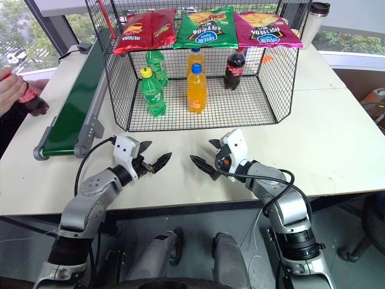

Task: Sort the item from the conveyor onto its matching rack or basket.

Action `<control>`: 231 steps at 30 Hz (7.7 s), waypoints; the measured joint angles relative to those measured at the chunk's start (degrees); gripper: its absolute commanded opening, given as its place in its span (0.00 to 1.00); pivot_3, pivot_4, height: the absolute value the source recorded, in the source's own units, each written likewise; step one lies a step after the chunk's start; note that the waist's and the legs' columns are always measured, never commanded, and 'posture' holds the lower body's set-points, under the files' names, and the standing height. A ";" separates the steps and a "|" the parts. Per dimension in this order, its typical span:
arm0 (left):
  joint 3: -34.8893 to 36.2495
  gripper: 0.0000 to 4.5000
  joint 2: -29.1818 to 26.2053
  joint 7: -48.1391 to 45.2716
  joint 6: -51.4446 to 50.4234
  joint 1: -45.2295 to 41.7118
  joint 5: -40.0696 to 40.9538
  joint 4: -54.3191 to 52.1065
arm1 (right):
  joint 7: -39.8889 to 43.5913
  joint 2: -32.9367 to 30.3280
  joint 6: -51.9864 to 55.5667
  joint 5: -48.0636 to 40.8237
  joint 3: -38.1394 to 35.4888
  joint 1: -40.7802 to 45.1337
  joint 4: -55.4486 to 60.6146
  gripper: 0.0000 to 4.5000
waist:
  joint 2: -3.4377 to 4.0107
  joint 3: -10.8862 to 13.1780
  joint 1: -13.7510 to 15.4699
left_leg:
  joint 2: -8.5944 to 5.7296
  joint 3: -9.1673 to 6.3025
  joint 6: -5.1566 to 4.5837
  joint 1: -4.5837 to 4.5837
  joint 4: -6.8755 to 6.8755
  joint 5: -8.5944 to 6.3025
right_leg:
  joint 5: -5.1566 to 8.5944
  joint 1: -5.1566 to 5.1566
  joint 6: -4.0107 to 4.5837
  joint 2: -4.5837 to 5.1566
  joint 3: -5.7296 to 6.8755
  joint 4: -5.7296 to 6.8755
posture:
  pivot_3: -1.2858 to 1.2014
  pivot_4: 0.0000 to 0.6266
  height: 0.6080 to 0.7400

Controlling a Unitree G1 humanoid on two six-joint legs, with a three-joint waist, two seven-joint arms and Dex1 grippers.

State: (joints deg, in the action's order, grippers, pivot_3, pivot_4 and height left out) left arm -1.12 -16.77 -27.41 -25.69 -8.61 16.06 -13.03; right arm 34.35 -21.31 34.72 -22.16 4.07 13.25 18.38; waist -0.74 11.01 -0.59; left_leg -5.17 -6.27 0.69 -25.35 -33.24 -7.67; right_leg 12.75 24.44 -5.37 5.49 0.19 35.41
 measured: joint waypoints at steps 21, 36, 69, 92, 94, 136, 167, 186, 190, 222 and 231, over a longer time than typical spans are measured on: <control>-0.26 1.00 -0.01 0.20 0.31 1.60 -0.41 -0.12 | 0.71 -1.09 1.20 -1.18 -0.05 0.37 0.00 0.98 | 0.00 0.00 0.01 | 0.00 0.00 0.00 -0.01 0.02 0.00 | 0.00 0.00 0.00 0.01 0.00 -0.04 | 0.52 0.24 0.98; -0.26 1.00 0.23 0.15 0.30 1.55 -0.46 -0.09 | 0.70 -1.14 1.21 -1.21 -0.05 0.37 0.01 0.98 | 0.00 0.00 0.01 | 0.00 0.00 0.00 -0.02 0.02 0.00 | 0.00 0.00 0.00 0.02 0.01 -0.04 | 0.52 0.24 0.98; 17.72 1.00 -7.55 7.90 -7.83 -0.91 6.27 -17.26 | 6.79 -2.96 8.79 -14.89 -1.90 13.91 4.22 0.98 | 0.00 0.01 -0.02 | 0.00 -0.01 -0.02 -0.03 0.09 -0.01 | 0.01 0.02 -0.02 0.00 0.04 -0.11 | 0.52 0.24 0.98; 33.62 1.00 -6.28 17.86 -5.09 5.59 8.06 -7.69 | 15.03 -6.53 2.54 -10.69 4.32 12.52 2.75 0.98 | -0.08 -0.03 0.03 | 0.01 -0.02 -0.01 -0.04 0.14 -0.02 | 0.00 0.02 0.00 0.04 0.06 -0.20 | 0.52 0.24 0.98; 33.40 1.00 -6.35 17.85 -4.56 5.39 7.71 -6.90 | 14.61 -6.49 2.57 -10.60 4.33 12.52 2.77 0.98 | -0.08 -0.04 0.02 | 0.01 -0.02 -0.01 -0.04 0.13 -0.02 | 0.01 0.02 0.00 0.04 0.06 -0.20 | 0.52 0.24 0.98; 30.06 0.67 -5.81 14.67 0.86 3.69 8.61 -0.75 | 13.25 -7.25 2.26 -9.42 4.25 11.39 3.77 1.00 | -0.08 -0.03 0.23 | 0.01 -0.04 -0.01 -0.07 0.13 -0.03 | 0.01 0.02 0.00 0.06 0.06 -0.22 | 0.52 0.24 0.98; -11.57 0.67 -9.59 -20.41 6.11 -16.27 3.62 7.70 | 3.85 -5.76 9.04 -17.59 -5.16 17.58 3.35 1.00 | -0.07 0.03 0.15 | -0.01 0.04 -0.06 -0.13 0.17 -0.03 | 0.00 0.09 0.01 0.07 0.03 -0.23 | 0.52 0.24 0.98; -15.08 0.67 -0.22 -22.18 11.44 -20.76 -2.86 15.91 | 1.41 -4.97 9.47 -17.88 -4.59 20.52 3.96 0.27 | -0.08 0.03 -0.01 | -0.01 0.02 -0.22 -0.12 0.09 0.06 | -0.03 0.07 -0.04 0.01 0.06 -0.17 | 0.52 0.24 0.98; -14.96 0.67 0.12 -22.12 11.17 -20.80 -2.86 15.92 | 1.30 -4.88 9.49 -17.87 -4.59 20.54 3.94 0.26 | -0.07 0.03 -0.01 | -0.01 0.03 -0.23 -0.11 0.09 0.07 | -0.03 0.06 -0.05 0.01 0.06 -0.16 | 0.52 0.24 0.98; -1.46 0.99 -2.85 -8.13 0.18 -13.74 2.59 5.81 | -8.61 -4.30 -6.37 0.87 -7.63 33.41 -30.01 0.26 | -0.06 0.03 -0.35 | -0.02 0.11 -0.23 -0.03 0.01 0.08 | -0.14 0.06 -0.21 -0.15 -0.01 0.01 | 0.52 0.24 0.98; -1.35 0.99 -1.99 -2.05 0.35 -8.86 -0.19 1.79 | -11.67 -0.41 -22.67 7.94 -8.06 41.83 -53.47 0.26 | -0.04 0.05 -0.09 | -0.03 0.14 -0.21 -0.02 0.02 0.10 | -0.15 0.05 -0.22 -0.17 -0.02 0.04 | 0.52 0.24 0.98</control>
State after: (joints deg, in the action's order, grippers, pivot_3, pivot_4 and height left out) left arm -2.47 -18.77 -29.46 -25.33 -17.47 15.87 -11.25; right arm 22.68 -21.72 12.05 -14.22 -3.99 55.07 -35.09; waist -0.78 11.06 -0.68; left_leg -5.20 -6.13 0.48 -25.36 -33.22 -7.57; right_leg 12.60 24.50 -5.59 5.32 0.17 35.45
